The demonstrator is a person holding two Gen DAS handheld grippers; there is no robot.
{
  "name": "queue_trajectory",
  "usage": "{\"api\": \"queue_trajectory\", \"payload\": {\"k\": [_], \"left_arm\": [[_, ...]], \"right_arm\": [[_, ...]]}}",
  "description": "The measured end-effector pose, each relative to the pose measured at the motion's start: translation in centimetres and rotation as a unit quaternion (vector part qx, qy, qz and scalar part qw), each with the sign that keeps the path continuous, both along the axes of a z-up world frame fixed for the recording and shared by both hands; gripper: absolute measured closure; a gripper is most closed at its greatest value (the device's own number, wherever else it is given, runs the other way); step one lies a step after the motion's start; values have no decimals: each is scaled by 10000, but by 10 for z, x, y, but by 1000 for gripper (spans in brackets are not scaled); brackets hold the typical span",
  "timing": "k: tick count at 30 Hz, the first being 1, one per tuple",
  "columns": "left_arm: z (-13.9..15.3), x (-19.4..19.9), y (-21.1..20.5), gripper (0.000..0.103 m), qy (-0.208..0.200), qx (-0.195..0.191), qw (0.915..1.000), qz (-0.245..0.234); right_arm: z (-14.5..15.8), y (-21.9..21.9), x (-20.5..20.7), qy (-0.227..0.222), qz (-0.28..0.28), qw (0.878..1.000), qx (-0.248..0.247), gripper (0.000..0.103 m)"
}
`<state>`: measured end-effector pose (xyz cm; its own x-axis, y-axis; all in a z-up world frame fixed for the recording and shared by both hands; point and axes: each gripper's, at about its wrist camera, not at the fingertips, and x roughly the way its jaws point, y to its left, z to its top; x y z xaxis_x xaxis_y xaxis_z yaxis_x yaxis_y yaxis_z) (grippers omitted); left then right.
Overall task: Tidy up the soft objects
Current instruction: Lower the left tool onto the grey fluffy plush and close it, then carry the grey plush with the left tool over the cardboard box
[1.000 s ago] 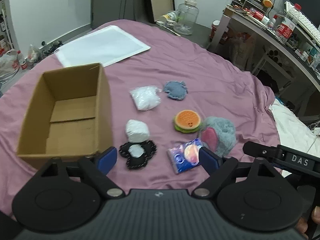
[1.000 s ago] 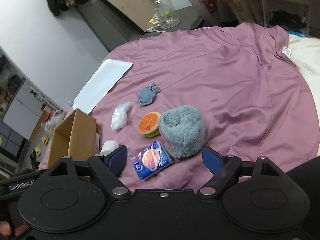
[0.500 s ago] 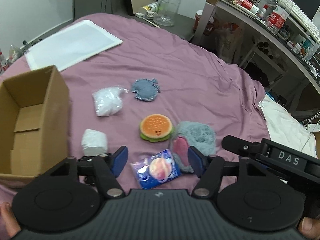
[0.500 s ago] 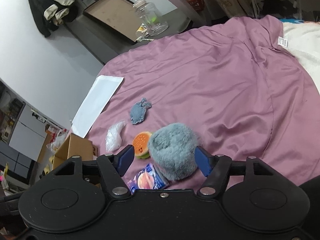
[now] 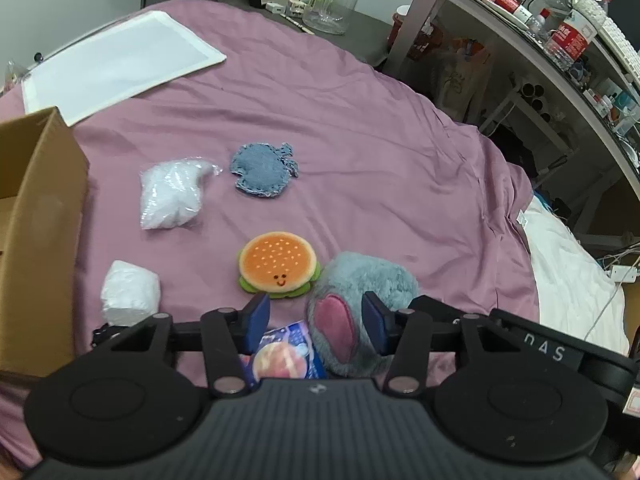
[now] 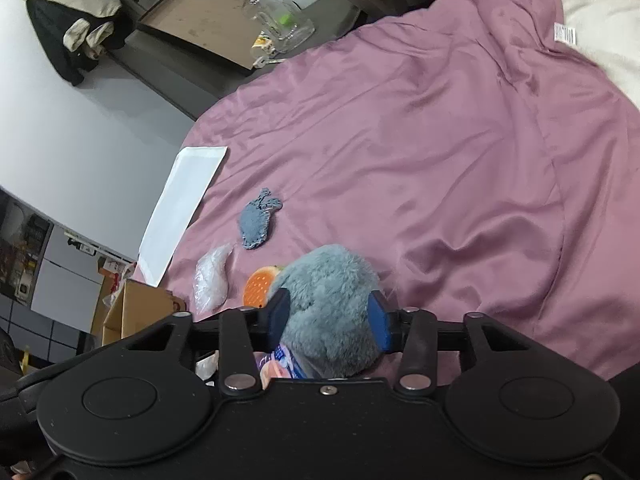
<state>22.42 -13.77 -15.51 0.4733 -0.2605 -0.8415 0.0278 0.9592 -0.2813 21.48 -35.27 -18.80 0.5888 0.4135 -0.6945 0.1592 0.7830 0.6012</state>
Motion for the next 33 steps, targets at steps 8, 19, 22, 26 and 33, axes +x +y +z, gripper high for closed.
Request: {"api": "queue_trajectory", "payload": {"k": [8,19,22,26,33], "left_arm": [[-11,14,-5,59,138,-384,9992,50],[-39,22,-12,72,589,-771,9951,170],[-41,21,-12,80,611,-582,9962,211],[-35,17,-2,83,543,-691,9957,278],[-11,4,8,83,278,-724,9967,224]], "right_arm": [[-11,-3,10,131,-42,9998,133,63],[-28,-3,16,581,-162,9981,138,80],[-25,1,14,479,-33,9988,138,84],[-15,8,9,281,132,9995,18,90],[6,15,-3,68,126,9999,-30,91]]}}
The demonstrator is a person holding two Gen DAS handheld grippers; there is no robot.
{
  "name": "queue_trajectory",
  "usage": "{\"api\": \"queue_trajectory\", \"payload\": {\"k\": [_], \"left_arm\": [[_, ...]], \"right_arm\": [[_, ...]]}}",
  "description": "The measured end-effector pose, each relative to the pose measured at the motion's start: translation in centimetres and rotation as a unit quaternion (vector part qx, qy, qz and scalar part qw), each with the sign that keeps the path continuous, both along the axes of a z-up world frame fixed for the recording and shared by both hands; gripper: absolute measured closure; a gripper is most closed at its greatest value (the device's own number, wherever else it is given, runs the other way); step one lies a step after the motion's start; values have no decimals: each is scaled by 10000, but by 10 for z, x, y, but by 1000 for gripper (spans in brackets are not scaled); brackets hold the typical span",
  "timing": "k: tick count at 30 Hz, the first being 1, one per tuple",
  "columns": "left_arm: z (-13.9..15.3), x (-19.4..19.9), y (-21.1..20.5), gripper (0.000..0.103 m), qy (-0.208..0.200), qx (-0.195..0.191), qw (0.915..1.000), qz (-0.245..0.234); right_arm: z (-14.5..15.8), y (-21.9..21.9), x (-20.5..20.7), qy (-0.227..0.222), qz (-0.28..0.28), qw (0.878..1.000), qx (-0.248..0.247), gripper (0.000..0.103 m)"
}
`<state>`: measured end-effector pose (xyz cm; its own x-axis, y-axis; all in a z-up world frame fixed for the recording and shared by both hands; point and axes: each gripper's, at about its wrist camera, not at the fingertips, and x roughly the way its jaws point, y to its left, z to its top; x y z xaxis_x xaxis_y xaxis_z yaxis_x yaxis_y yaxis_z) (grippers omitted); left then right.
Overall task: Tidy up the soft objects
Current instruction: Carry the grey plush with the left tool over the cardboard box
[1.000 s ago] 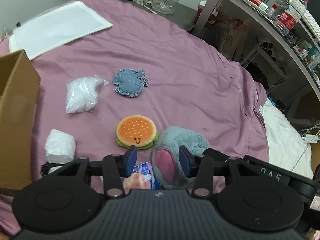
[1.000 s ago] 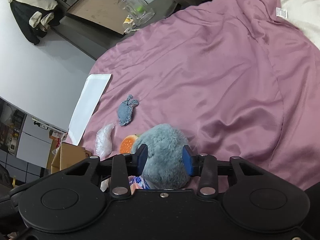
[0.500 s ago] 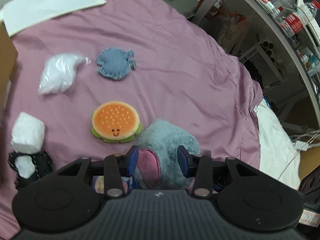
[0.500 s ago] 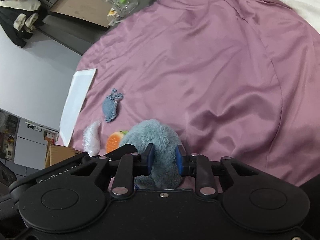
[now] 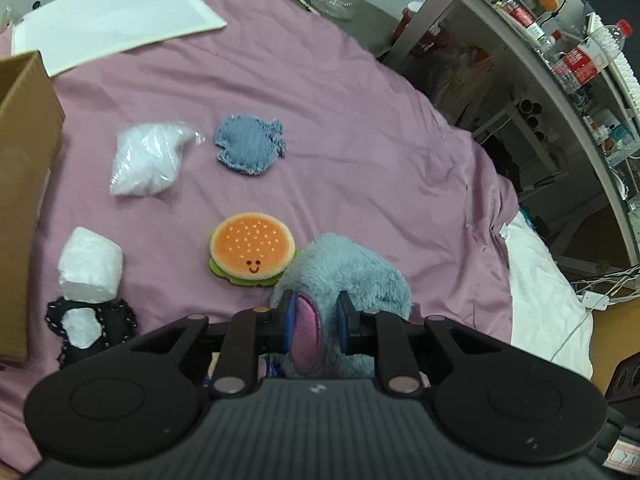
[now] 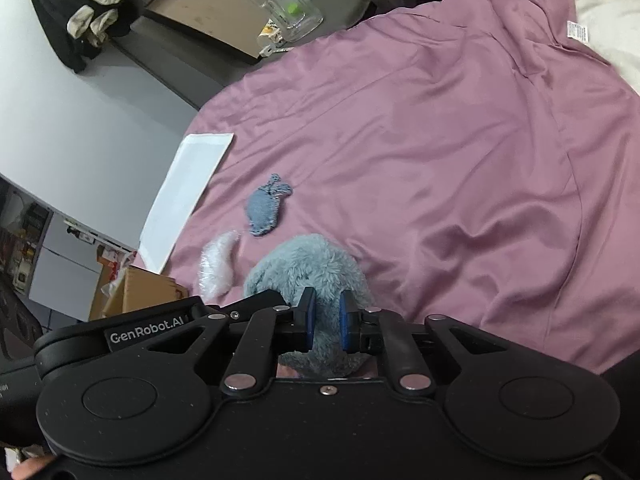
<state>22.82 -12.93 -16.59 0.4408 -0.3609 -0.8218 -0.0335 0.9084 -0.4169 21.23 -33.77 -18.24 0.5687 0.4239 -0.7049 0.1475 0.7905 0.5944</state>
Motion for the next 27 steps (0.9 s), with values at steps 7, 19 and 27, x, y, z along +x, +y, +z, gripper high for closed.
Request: {"api": "queue_trajectory", "payload": {"k": [7,19,27], "left_arm": [[25,-11,6,84,-328,-24,9994,-127],[70,-20,36,84,-921,9,9956,-178],[89,-25,70,84,-1244,-109,9922,25]], "right_arm": [[24,8,-9,-204,-81,9996,-165,91],[69,45,-12,-722,24,9967,-377,92],[91,79,-7,-912,208,9943,-504,92]]}}
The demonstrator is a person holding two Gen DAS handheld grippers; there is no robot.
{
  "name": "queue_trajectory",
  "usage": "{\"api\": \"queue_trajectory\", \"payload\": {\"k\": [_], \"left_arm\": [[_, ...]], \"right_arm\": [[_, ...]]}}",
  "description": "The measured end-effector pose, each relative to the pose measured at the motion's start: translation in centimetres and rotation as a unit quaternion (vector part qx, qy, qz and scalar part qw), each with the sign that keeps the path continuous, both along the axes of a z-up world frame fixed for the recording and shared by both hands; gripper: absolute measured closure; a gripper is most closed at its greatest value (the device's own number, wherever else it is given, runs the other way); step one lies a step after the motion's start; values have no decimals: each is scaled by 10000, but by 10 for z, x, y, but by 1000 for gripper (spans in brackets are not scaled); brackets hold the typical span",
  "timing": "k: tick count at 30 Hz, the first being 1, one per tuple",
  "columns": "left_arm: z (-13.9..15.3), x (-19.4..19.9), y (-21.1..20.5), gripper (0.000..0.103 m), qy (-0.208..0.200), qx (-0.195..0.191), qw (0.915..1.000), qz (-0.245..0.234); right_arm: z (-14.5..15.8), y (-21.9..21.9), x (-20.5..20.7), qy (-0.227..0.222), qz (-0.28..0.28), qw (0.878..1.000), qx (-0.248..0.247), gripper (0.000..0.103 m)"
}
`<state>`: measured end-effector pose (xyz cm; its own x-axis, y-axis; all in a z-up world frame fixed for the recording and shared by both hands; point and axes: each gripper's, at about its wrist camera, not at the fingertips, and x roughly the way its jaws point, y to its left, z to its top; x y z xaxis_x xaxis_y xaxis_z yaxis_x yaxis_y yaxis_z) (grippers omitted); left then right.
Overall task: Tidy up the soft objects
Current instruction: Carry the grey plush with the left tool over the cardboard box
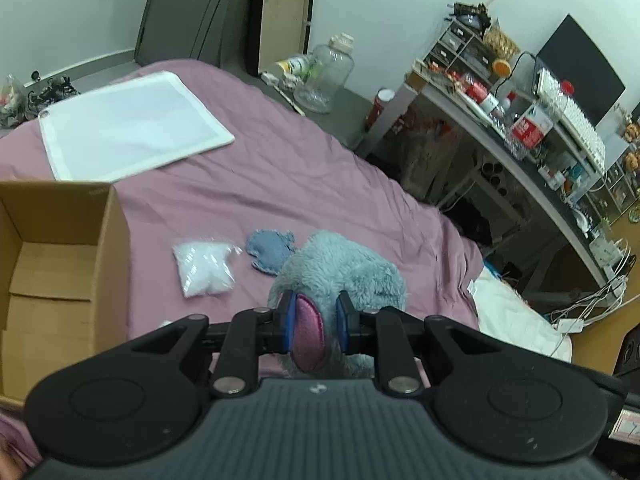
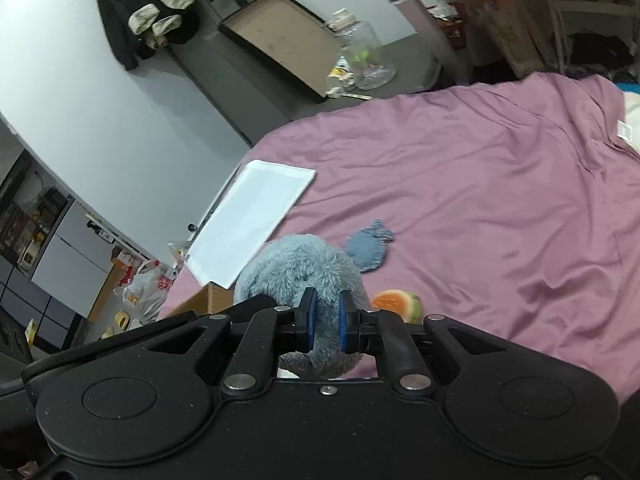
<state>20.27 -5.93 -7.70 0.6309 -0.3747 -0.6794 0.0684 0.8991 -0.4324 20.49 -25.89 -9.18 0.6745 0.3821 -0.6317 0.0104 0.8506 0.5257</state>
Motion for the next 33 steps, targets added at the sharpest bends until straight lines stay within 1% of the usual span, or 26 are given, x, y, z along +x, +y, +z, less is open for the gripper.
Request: {"api": "queue_trajectory", "payload": {"k": [3,8,10,14,18,28,33], "left_arm": [[6,-3,13,84,-138,39,9999,47],[11,-9,42,84,-251,-56,9993,283],[13,-13,53,84,-327,-52,9987,380],[14,-17,84,84,-370,-170,9970,661],[13,-17,109,84,-389,-190,9948,920],[-5,-12,173,84,-230,-542,9868,1508],[-14,-8,193,83,-140,-581,9839,1682]], "right_arm": [[6,13,2,-21,98,9999,48,92],[14,38,7,-56,297,9995,82,92],[18,51,8,-131,417,9990,35,92],[23,83,11,-272,648,9975,-60,92],[21,111,17,-333,884,9954,-138,91],[7,176,34,-127,1216,9923,-216,91],[0,200,39,-39,1322,9909,-240,91]]}}
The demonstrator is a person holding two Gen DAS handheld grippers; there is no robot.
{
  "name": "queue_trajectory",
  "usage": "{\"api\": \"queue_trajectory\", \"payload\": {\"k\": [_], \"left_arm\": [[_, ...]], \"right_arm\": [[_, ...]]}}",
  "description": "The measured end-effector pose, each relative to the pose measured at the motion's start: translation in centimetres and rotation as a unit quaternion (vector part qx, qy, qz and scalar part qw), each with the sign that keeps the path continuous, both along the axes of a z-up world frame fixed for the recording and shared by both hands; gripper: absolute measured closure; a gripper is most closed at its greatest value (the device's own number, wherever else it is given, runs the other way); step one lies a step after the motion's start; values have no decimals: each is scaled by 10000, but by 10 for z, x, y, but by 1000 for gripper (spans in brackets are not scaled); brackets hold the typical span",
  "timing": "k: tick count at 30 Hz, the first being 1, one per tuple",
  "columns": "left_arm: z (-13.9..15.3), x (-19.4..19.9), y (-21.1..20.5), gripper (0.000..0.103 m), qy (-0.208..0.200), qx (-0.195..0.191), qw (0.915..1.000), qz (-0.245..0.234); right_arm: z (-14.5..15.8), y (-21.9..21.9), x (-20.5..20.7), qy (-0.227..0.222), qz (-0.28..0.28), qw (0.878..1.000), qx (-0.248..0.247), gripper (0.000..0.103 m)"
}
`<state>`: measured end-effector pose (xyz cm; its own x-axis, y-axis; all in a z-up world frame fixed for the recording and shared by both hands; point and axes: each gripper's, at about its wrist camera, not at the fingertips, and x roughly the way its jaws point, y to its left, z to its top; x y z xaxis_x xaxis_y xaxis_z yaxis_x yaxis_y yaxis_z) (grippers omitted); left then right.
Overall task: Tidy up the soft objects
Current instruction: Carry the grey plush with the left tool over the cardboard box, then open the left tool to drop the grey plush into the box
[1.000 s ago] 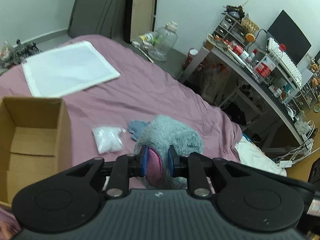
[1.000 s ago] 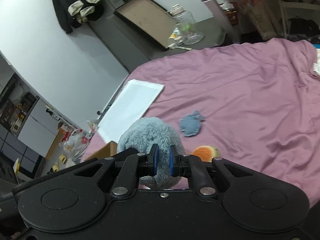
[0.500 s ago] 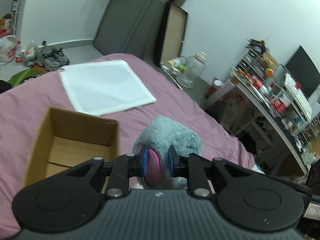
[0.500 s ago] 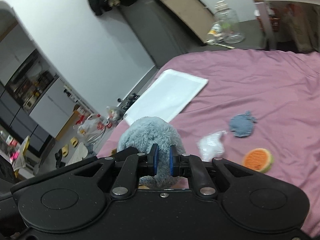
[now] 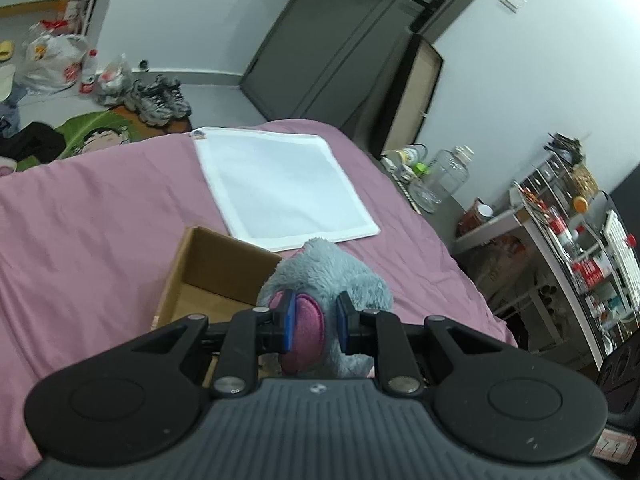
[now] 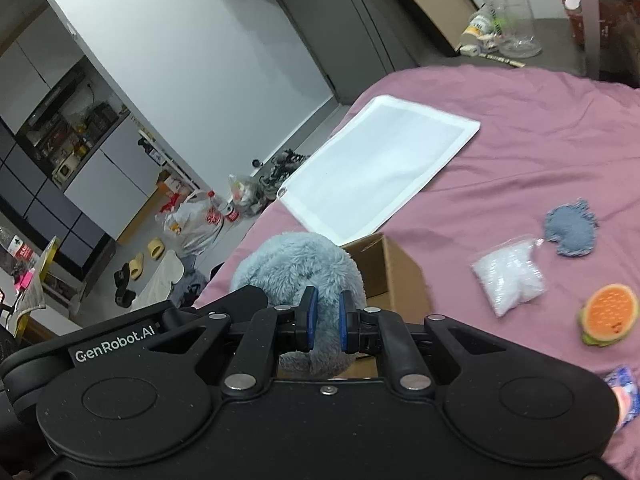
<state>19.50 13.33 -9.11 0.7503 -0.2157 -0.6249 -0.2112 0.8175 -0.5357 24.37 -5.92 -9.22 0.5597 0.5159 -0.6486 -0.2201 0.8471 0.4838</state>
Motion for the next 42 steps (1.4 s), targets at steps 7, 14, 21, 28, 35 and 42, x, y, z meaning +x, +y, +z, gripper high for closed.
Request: {"api": "queue_trajectory", "payload": {"k": [7,14,21,28,35,42], "left_arm": [[-27,13,21,84,311,-185,9992,145],[-42,20,32,83,474,-280,9984,154],[-54,25,41,83,639,-261,9972,281],[-64,32,48,80,1040,-260,9931,480],[-51,30,43,61,956,-183,9936,573],[-34,26,27,47,816,81,9954,496]], "right_arm": [[-20,23,10,250,16,9995,-214,91],[-36,34,20,404,-22,9987,-295,91],[-51,45,28,560,48,9979,-322,90],[-62,53,34,825,166,9959,-316,84],[-46,36,25,665,161,9971,-325,69],[-26,2,11,519,13,9983,-271,55]]}}
